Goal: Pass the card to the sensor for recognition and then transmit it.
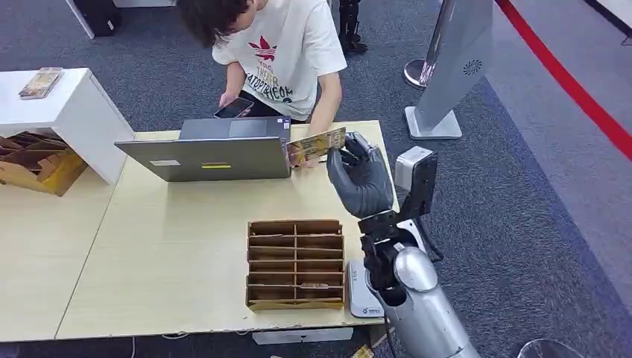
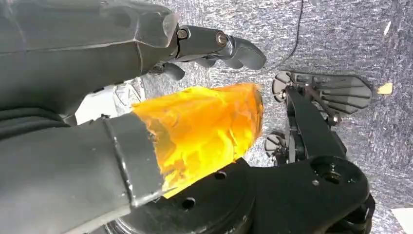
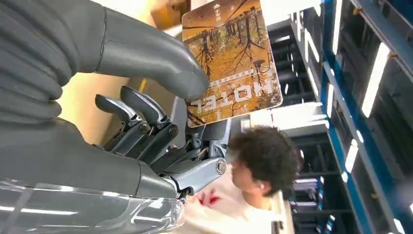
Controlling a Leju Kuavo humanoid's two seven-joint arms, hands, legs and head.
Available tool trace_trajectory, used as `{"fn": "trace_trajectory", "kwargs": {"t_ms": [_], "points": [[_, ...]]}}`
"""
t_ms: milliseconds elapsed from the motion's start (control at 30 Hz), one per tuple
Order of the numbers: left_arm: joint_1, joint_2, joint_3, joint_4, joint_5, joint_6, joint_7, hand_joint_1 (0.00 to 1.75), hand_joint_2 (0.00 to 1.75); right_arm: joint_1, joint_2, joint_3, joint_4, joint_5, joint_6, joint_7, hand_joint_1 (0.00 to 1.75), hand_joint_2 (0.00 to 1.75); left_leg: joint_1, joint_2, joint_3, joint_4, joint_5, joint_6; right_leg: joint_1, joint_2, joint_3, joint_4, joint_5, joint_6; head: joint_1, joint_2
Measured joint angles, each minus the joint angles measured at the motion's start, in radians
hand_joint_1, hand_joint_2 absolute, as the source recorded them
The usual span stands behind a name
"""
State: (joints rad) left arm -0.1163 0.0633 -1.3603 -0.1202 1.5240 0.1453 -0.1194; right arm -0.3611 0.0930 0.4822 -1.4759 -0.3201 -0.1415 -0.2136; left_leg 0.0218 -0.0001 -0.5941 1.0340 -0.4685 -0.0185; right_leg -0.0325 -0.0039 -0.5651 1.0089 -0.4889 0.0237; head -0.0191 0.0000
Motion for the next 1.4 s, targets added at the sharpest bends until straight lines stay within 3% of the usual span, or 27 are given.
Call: {"fn": "trace_trajectory", "kwargs": {"t_ms": [167,633,900,1267,1400], "points": [[0.008,0.005,0.015,-0.005,0.0,0.002,-0.002,0.0,0.0,0.03,-0.033,0.0,-0.003,-0.055,0.041,0.011,1.75,1.75,0.0,0.0,0.0,0.0,0.0,0.0,0.0,0.0,0.0,0.0,0.0,0.0,0.0,0.0],[0.045,0.029,0.055,-0.008,0.0,-0.023,-0.018,0.0,0.0,0.113,-0.144,0.019,0.035,-0.25,0.246,0.109,1.75,1.75,0.0,0.0,0.0,0.0,0.0,0.0,0.0,0.0,0.0,0.0,0.0,0.0,0.0,0.0],[0.055,0.044,0.071,-0.008,0.0,-0.032,-0.018,0.0,0.0,0.129,-0.211,0.027,0.057,-0.264,0.266,0.133,1.75,1.75,0.0,0.0,0.0,0.0,0.0,0.0,0.0,0.0,0.0,0.0,0.0,0.0,0.0,0.0],[0.061,0.049,0.086,-0.008,0.0,-0.038,-0.018,0.0,0.0,0.133,-0.259,0.028,0.072,-0.246,0.263,0.126,1.75,1.75,0.0,0.0,0.0,0.0,0.0,0.0,0.0,0.0,0.0,0.0,0.0,0.0,0.0,0.0],[0.064,0.049,0.091,-0.008,0.0,-0.044,-0.018,0.0,0.0,0.131,-0.304,0.009,0.072,-0.216,0.273,0.128,1.75,1.75,0.0,0.0,0.0,0.0,0.0,0.0,0.0,0.0,0.001,0.0,0.0,0.0,0.0,0.0]]}}
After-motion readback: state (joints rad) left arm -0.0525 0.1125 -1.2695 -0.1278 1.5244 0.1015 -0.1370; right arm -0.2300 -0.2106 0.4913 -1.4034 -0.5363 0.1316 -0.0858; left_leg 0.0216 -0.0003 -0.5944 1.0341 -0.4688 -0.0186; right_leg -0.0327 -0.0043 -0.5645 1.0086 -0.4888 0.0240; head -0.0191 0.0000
